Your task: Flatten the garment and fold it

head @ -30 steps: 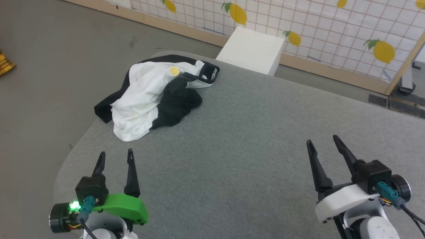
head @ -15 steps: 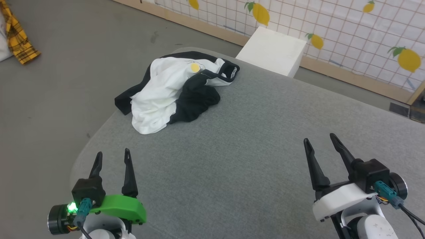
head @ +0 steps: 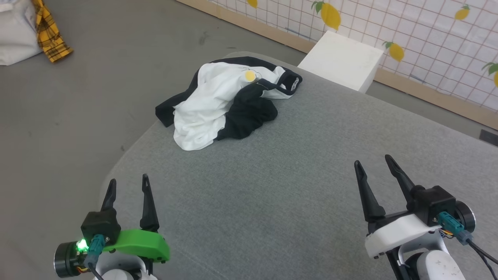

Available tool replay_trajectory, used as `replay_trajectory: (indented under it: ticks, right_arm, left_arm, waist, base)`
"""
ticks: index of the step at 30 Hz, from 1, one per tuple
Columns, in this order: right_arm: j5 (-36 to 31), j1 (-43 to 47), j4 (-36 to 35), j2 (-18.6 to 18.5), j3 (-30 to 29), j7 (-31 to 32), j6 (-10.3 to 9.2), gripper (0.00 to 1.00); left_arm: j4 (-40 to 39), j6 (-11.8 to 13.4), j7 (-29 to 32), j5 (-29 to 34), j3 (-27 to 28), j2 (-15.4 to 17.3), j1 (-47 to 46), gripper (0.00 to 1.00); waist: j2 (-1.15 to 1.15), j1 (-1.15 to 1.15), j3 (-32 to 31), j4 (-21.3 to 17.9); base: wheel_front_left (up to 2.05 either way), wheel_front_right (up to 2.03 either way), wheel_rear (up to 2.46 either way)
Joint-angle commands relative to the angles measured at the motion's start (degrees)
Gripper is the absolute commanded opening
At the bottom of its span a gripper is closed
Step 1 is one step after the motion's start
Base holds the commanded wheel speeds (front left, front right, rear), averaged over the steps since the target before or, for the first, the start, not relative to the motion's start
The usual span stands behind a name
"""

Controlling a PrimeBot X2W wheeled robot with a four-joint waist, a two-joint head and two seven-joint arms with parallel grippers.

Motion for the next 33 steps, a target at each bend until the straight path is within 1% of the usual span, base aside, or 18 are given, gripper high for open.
replay_trajectory:
  ticks: [1,10,20,23,25,29,33]
  right_arm:
    - [0.4,-1.0,0.2,0.1,0.0,-0.6,-0.1,1.0]
    - [0.7,-1.4,0.3,0.1,0.1,-1.0,-0.11,1.0]
    - [1.0,-1.5,0.7,0.1,0.1,-1.2,-0.11,1.0]
    - [0.9,-2.1,0.2,0.1,0.3,-1.0,-0.11,1.0]
    - [0.5,-2.7,-0.4,0.1,0.2,-0.7,-0.11,1.0]
    - [-0.8,-4.5,-1.7,0.1,0.1,0.2,-0.11,1.0]
    - [-2.4,-6.7,-3.4,0.1,-0.1,1.4,-0.11,1.0]
  left_arm:
    - [0.1,0.4,-0.7,-0.7,-0.2,0.5,-0.5,1.0]
    - [0.6,0.9,-1.7,-1.6,-0.4,0.8,-1.1,1.0]
    - [1.3,0.7,-1.6,-2.3,-0.3,0.7,-2.0,1.0]
    - [1.9,-0.3,-0.7,-3.6,-0.1,1.0,-4.3,1.0]
    - [2.7,-1.4,1.1,-4.3,-0.3,1.5,-7.5,1.0]
    - [5.1,-3.8,5.1,-6.0,-0.3,3.2,-17.2,1.0]
    - [10.6,-7.0,10.5,-8.6,0.2,5.3,-28.6,1.0]
  waist:
    - [0.41,0.0,0.1,0.6]
    - [0.44,0.0,0.7,2.8]
    - [0.44,0.0,1.0,1.6]
    - [0.44,0.0,2.0,0.8]
    - [0.44,0.0,3.5,0.1]
    - [0.44,0.0,7.6,-1.9]
    - [0.44,0.0,13.4,-4.2]
  base:
    - [0.0,0.0,0.0]
    - [0.0,0.0,0.0]
    - [0.0,0.0,0.0]
    - [0.0,0.0,0.0]
    - [0.0,0.0,0.0]
    - [0.0,0.0,0.0]
    - [0.0,0.0,0.0]
